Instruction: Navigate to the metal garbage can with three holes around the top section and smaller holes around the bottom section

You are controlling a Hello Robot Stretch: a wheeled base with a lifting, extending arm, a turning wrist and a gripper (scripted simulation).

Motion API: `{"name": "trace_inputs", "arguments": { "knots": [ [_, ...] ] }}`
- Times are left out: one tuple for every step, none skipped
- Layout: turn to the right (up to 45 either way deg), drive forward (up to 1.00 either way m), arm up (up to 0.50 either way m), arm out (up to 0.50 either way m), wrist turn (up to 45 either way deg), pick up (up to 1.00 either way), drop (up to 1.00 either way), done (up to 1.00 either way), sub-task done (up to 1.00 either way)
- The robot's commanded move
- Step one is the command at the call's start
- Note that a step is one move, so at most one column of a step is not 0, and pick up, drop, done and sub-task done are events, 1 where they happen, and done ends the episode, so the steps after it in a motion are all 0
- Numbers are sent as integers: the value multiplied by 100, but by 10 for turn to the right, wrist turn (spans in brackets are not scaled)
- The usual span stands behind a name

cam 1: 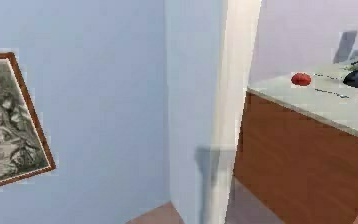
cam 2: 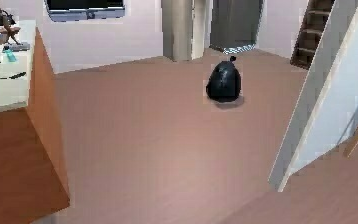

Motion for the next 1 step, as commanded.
{"name": "trace_inputs", "arguments": {
  "knots": [
    [-450,0,0,0,0,0,0,0,0]
  ]
}}
